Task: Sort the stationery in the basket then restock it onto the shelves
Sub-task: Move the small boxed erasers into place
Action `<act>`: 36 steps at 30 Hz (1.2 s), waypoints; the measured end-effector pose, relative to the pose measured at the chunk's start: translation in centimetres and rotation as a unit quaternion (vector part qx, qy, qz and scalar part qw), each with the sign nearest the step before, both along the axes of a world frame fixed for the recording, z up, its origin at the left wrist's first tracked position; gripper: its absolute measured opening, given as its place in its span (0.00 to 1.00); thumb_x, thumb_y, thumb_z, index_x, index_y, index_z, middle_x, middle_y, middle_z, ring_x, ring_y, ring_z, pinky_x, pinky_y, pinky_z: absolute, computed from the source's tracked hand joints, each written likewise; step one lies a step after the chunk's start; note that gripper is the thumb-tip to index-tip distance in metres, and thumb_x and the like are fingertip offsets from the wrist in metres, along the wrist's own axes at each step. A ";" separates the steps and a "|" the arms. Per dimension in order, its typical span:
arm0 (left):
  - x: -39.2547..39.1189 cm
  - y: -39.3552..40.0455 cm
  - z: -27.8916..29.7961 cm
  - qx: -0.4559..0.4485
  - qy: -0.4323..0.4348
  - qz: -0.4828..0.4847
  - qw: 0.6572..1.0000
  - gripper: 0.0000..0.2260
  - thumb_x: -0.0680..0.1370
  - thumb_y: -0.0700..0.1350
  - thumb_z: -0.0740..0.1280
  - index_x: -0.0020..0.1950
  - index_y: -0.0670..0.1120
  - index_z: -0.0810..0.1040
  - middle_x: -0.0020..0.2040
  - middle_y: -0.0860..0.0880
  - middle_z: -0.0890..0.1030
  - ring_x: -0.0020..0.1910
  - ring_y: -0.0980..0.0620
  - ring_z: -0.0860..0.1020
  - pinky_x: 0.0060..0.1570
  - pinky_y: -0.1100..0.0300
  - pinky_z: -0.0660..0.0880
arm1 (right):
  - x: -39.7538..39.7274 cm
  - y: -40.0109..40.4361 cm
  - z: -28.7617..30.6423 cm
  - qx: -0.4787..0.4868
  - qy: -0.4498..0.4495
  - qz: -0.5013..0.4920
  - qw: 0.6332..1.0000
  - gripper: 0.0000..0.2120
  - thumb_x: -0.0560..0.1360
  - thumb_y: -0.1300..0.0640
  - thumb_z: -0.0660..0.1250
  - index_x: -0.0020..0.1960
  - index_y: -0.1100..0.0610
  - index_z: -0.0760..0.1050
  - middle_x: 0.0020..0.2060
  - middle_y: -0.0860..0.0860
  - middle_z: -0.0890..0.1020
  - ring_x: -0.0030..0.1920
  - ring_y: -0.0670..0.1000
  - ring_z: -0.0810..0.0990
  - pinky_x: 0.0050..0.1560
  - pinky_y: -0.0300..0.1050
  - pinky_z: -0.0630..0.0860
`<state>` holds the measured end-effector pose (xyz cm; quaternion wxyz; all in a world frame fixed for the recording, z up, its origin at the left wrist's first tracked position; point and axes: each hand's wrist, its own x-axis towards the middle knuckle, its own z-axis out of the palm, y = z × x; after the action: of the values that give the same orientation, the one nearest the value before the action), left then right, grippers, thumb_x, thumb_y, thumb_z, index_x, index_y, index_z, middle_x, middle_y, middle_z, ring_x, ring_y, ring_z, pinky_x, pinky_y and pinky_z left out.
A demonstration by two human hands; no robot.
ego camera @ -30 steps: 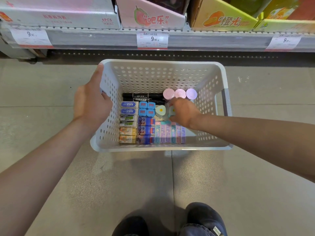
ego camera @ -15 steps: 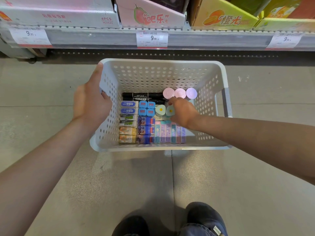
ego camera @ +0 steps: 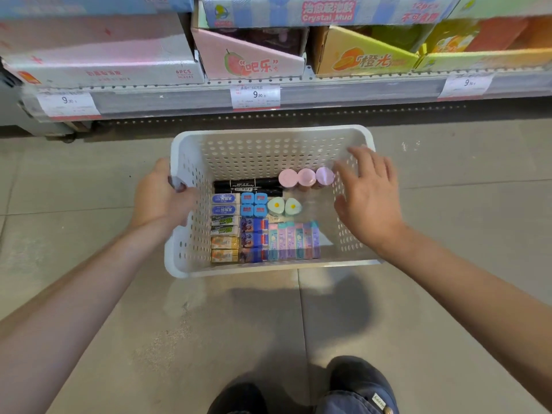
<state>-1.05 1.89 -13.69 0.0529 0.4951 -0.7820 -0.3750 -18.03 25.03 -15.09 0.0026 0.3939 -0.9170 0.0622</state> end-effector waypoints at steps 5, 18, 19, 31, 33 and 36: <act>1.1 -1.2 1.0 0.246 -0.100 -0.014 0.964 0.14 0.74 0.31 0.64 0.53 0.48 0.76 0.54 0.39 0.79 0.50 0.41 0.78 0.49 0.52 0.77 | 0.5 1.3 1.3 -0.097 -0.232 -0.179 0.951 0.38 0.72 0.67 0.61 0.77 0.57 0.47 0.73 0.57 0.59 0.66 0.61 0.69 0.57 0.50 0.71; 1.8 -1.5 3.4 0.332 -0.095 -0.046 0.937 0.24 0.75 0.28 0.58 0.58 0.56 0.70 0.51 0.47 0.78 0.53 0.43 0.75 0.56 0.47 0.71 | -0.6 1.4 4.3 -0.143 -0.290 -0.216 0.921 0.10 0.71 0.72 0.55 0.42 0.58 0.64 0.37 0.54 0.76 0.42 0.61 0.75 0.36 0.46 0.68; 1.8 -1.5 4.2 0.329 -0.091 -0.047 0.939 0.23 0.75 0.28 0.58 0.58 0.55 0.69 0.49 0.47 0.78 0.53 0.43 0.75 0.57 0.47 0.71 | -0.7 1.4 5.1 -0.144 -0.290 -0.213 0.922 0.10 0.71 0.72 0.56 0.45 0.59 0.67 0.41 0.56 0.79 0.45 0.62 0.76 0.39 0.48 0.71; 2.1 -2.1 25.8 0.296 -0.045 -0.026 0.954 0.22 0.74 0.27 0.59 0.59 0.51 0.71 0.52 0.41 0.79 0.52 0.41 0.76 0.49 0.52 0.73 | -0.6 1.2 25.2 -0.147 -0.263 -0.188 0.935 0.15 0.70 0.71 0.58 0.56 0.63 0.69 0.50 0.60 0.81 0.50 0.65 0.78 0.46 0.50 0.73; 2.4 -2.1 30.5 0.298 -0.038 -0.024 0.954 0.22 0.72 0.28 0.61 0.58 0.51 0.72 0.54 0.38 0.79 0.52 0.40 0.75 0.49 0.52 0.71 | -0.4 1.4 29.8 -0.146 -0.256 -0.185 0.937 0.15 0.71 0.70 0.59 0.57 0.64 0.68 0.49 0.62 0.81 0.49 0.67 0.77 0.43 0.51 0.72; 3.3 -1.8 38.1 0.301 -0.035 -0.026 0.953 0.24 0.62 0.34 0.65 0.56 0.50 0.76 0.53 0.34 0.77 0.49 0.41 0.72 0.47 0.50 0.66 | 0.1 2.2 37.2 -0.134 -0.237 -0.179 0.945 0.15 0.71 0.68 0.59 0.57 0.63 0.68 0.47 0.62 0.80 0.48 0.66 0.77 0.39 0.46 0.65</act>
<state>2.22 0.08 24.42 -0.1359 0.4805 -0.6465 -0.5768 -17.93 27.20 22.08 -0.1506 0.1934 -0.9297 0.2749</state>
